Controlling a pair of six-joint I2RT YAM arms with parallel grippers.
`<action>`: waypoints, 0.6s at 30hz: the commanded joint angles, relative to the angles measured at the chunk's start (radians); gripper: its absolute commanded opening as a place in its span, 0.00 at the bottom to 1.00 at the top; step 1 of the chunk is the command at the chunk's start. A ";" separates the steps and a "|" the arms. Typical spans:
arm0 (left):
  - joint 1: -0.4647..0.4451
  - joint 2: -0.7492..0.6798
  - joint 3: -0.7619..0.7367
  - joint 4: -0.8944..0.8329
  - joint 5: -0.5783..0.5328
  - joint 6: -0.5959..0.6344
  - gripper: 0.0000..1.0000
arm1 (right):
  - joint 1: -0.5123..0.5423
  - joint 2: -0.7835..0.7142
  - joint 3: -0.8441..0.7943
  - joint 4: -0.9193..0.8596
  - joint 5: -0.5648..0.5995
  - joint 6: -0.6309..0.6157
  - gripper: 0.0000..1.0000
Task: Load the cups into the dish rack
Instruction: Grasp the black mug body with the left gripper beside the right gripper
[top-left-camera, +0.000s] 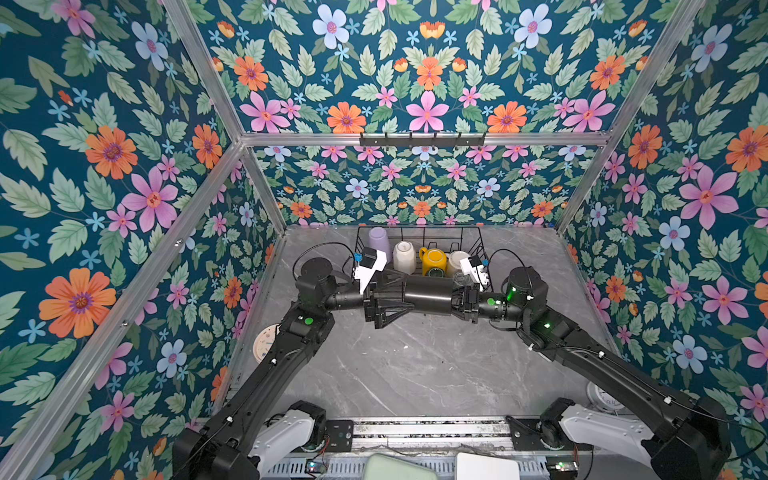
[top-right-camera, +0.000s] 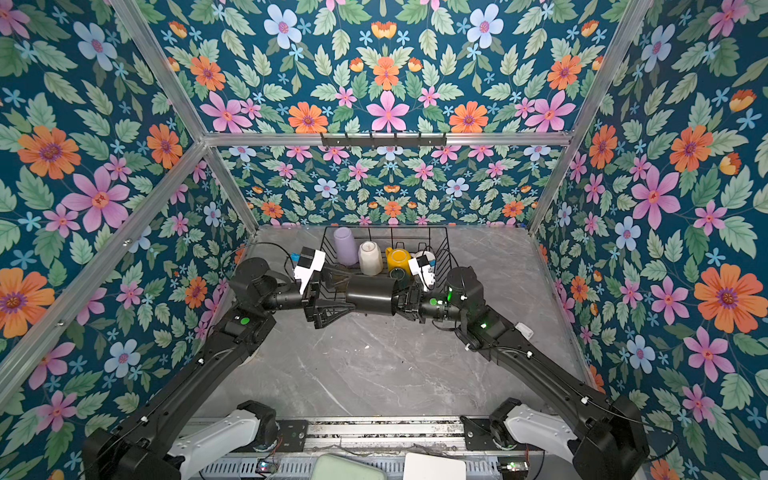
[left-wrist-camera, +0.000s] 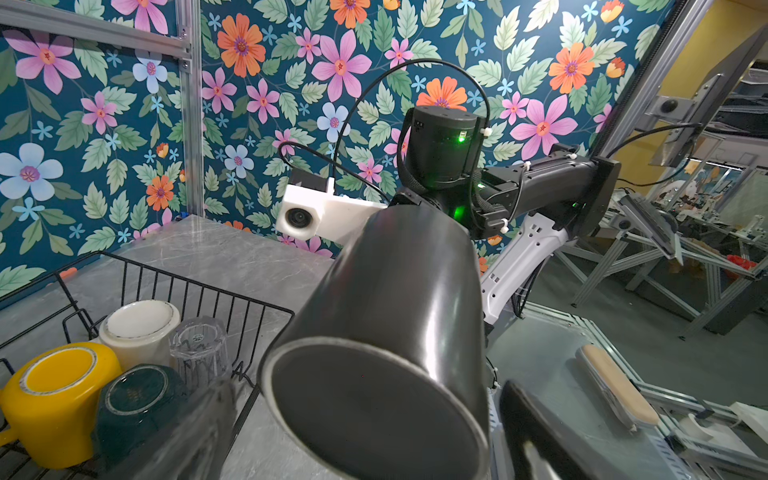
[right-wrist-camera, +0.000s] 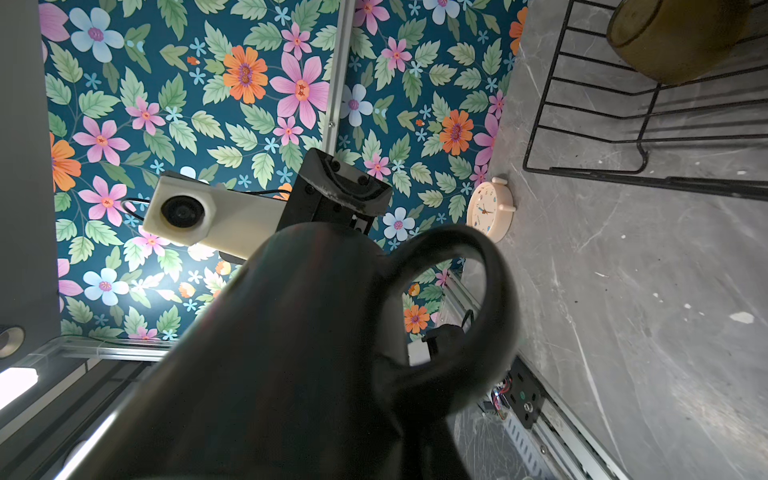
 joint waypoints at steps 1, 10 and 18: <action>0.002 0.004 0.003 0.018 0.017 0.013 1.00 | 0.014 0.013 0.018 0.109 -0.010 -0.006 0.00; 0.001 0.008 0.003 0.020 0.023 0.014 1.00 | 0.044 0.058 0.042 0.149 -0.014 0.005 0.00; 0.002 0.013 0.005 0.023 0.038 0.014 1.00 | 0.063 0.104 0.057 0.201 -0.024 0.032 0.00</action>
